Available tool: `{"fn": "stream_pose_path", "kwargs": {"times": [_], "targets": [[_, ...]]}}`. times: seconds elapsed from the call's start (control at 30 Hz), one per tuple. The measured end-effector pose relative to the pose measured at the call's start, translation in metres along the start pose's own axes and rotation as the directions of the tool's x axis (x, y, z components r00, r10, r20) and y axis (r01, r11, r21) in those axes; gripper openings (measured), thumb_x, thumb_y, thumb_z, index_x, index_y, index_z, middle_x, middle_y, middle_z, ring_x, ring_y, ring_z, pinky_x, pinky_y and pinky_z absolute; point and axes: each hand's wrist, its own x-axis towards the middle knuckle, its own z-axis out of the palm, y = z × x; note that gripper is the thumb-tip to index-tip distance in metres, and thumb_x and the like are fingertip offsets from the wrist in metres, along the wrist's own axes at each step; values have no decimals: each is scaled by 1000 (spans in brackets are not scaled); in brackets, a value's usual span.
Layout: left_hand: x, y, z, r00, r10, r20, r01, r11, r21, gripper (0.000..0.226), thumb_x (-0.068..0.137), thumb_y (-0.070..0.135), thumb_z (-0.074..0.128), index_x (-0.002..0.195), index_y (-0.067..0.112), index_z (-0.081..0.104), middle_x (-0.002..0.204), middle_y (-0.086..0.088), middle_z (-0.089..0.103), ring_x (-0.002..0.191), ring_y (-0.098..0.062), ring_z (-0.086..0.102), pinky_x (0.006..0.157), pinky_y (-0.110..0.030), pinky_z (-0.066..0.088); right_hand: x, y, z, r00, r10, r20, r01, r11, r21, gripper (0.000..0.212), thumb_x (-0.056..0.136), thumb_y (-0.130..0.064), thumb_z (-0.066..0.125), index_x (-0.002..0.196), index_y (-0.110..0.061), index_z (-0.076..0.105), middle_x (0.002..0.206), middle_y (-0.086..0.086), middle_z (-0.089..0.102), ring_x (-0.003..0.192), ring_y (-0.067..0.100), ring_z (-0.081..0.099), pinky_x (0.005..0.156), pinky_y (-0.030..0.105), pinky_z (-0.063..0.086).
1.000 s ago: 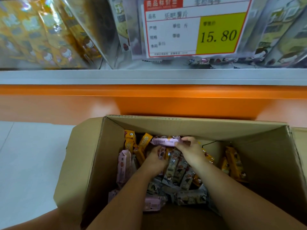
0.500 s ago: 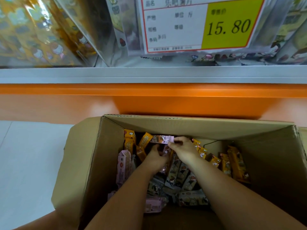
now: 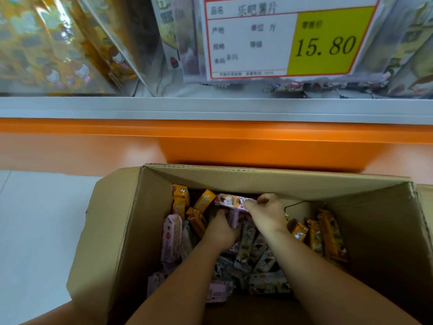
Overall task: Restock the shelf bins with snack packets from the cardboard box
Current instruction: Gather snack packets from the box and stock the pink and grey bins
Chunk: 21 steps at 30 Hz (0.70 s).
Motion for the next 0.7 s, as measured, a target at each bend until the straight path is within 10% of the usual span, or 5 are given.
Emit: {"fn": "stream_pose_path", "kwargs": {"times": [0.2,0.5,0.7], "targets": [[-12,9,-2,1000,-21,11,22,999,-42,52,85,24,65,132,13,45,123,-5,55,110,-20,55,91,-29,45,-18,4,-40,954,-8,300,94,958,-273,50,82,-15,67,130,-18,52,115,4,60,95,17,59,73,18,42],[-82,57,-14,990,98,101,-65,955,-290,64,64,19,65,125,28,49,112,-6,65,99,-24,64,87,-38,53,-69,-40,-81,856,-309,415,450,840,-303,24,84,-18,65,107,-17,56,86,-2,62,74,15,55,60,25,40],[-156,98,-30,937,325,126,-225,840,-494,31,93,13,58,121,24,53,108,-9,70,95,-23,67,77,-37,54,-133,-86,-136,743,-568,353,663,697,-274,24,89,-34,62,106,-18,57,89,-7,61,78,10,56,69,25,44]]}}
